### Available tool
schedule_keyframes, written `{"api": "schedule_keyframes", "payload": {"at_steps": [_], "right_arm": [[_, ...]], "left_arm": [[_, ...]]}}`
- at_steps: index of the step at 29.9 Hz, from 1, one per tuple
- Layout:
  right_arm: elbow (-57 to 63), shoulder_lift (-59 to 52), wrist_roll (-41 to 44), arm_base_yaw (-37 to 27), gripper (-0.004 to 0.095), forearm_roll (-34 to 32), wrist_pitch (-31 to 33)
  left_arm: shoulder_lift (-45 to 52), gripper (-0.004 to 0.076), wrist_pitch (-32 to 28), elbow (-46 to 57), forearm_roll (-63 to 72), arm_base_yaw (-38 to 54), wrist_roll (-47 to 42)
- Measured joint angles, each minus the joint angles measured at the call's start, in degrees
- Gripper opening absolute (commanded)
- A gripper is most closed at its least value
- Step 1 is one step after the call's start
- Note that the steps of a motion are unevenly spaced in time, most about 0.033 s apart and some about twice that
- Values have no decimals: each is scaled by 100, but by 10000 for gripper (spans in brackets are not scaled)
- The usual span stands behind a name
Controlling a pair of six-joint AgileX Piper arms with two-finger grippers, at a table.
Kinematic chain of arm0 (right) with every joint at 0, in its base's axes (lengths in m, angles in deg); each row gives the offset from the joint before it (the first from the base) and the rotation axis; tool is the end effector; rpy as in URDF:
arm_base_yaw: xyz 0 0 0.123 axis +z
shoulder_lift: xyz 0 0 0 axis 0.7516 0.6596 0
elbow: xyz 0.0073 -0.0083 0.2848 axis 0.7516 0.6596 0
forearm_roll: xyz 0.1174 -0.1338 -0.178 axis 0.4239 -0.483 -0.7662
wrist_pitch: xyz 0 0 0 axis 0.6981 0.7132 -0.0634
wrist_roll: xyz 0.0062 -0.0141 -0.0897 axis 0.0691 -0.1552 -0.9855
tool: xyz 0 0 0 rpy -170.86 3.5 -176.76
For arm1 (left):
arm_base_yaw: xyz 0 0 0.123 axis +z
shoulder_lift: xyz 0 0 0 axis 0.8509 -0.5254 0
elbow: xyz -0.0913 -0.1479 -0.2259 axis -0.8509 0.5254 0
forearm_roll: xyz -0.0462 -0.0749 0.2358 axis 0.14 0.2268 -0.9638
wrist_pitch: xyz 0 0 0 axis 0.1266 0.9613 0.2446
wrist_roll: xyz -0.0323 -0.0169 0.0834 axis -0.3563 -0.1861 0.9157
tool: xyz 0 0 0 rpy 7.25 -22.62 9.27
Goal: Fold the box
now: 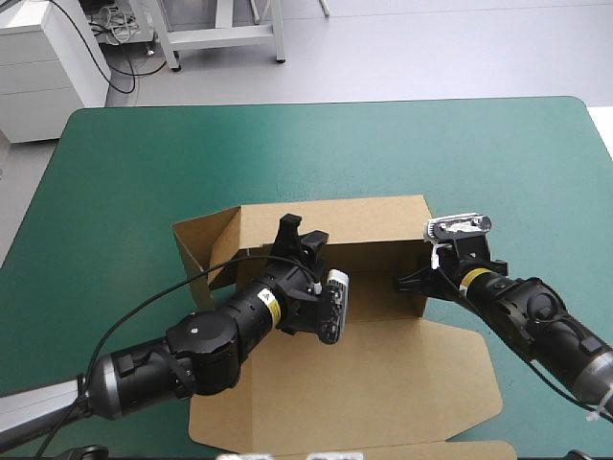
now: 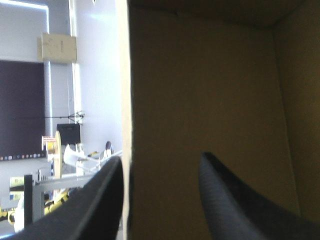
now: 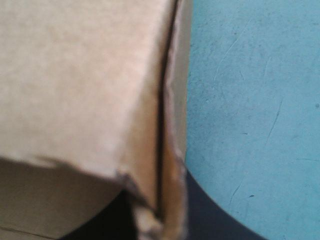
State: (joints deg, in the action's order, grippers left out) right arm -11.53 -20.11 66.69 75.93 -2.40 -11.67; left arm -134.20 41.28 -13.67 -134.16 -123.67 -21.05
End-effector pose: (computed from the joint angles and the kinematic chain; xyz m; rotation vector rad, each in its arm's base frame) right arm 0.2062 0.1012 0.2809 -0.2709 2.2239 0.3240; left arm 0.1531 -0.2379 0.3244 1.6860 1.1033 0.4514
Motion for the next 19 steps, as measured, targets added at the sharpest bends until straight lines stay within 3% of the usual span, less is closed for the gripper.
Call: {"api": "schedule_keyframes", "payload": {"at_steps": [4, 12, 16, 19], "right_arm": [[-177, 267, 337, 0, 1, -321, -120], [-731, 910, 377, 0, 0, -555, -302], [-952, 988, 367, 0, -1, -574, -61], [-1261, 1048, 307, 0, -1, -574, 478]], "left_arm": [[268, 400, 176, 0, 162, -463, 0], [402, 399, 1712, 4, 302, -1716, 0], [402, 386, 2188, -16, 177, -2417, -122], [402, 386, 2358, -293, 81, -2569, -262]]}}
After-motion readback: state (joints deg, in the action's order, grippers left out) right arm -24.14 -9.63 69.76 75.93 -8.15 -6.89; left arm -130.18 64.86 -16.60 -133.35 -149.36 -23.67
